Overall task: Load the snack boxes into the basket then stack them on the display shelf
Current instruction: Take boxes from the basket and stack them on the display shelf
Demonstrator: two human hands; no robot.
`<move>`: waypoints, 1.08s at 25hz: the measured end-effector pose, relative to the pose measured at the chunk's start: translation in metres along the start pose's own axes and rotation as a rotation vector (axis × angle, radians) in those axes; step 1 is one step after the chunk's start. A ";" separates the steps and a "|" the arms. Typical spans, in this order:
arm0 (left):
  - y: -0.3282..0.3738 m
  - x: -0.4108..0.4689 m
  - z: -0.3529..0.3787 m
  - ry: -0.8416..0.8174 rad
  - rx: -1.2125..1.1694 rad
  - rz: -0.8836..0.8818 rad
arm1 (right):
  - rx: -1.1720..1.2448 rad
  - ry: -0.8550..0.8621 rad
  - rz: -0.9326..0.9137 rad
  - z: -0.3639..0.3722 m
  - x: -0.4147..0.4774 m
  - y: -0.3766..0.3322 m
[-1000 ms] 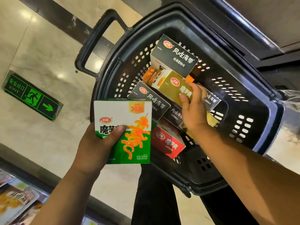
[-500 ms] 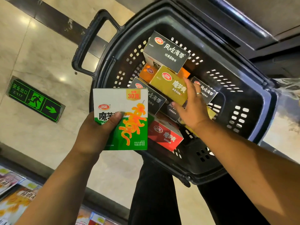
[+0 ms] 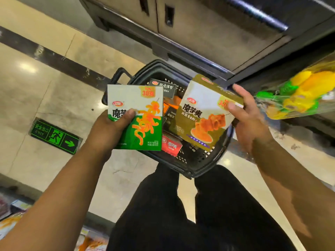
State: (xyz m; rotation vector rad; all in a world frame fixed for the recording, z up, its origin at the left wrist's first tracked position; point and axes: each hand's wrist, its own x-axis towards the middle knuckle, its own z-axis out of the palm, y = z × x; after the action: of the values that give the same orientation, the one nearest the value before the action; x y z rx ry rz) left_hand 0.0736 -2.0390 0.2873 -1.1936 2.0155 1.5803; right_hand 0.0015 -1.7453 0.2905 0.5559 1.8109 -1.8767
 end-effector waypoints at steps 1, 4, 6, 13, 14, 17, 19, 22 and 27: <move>0.014 -0.014 -0.006 -0.012 -0.020 0.017 | 0.041 0.000 -0.027 0.000 -0.016 -0.020; 0.060 -0.057 -0.019 -0.042 -0.049 0.059 | 0.141 0.064 -0.090 0.004 -0.061 -0.071; 0.090 -0.092 -0.026 -0.062 -0.064 0.088 | 0.212 0.128 -0.057 0.008 -0.092 -0.100; 0.166 -0.197 -0.027 -0.168 -0.067 0.228 | 0.261 0.098 -0.100 -0.022 -0.172 -0.174; 0.173 -0.209 -0.023 -0.168 -0.070 0.247 | 0.269 0.088 -0.108 -0.030 -0.178 -0.179; 0.187 -0.244 -0.002 -0.183 -0.068 0.302 | 0.307 0.062 -0.135 -0.062 -0.193 -0.195; 0.194 -0.263 0.021 -0.219 -0.065 0.311 | 0.332 0.042 -0.113 -0.089 -0.201 -0.201; 0.201 -0.291 0.063 -0.240 -0.072 0.275 | 0.383 -0.014 -0.063 -0.138 -0.212 -0.210; 0.221 -0.331 0.139 -0.289 -0.101 0.289 | 0.323 -0.042 -0.127 -0.226 -0.226 -0.231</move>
State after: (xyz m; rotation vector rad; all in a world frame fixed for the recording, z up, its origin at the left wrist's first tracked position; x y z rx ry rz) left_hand 0.0714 -1.7664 0.6086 -0.6750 2.0014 1.8843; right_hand 0.0403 -1.5035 0.5997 0.5154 1.5565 -2.2698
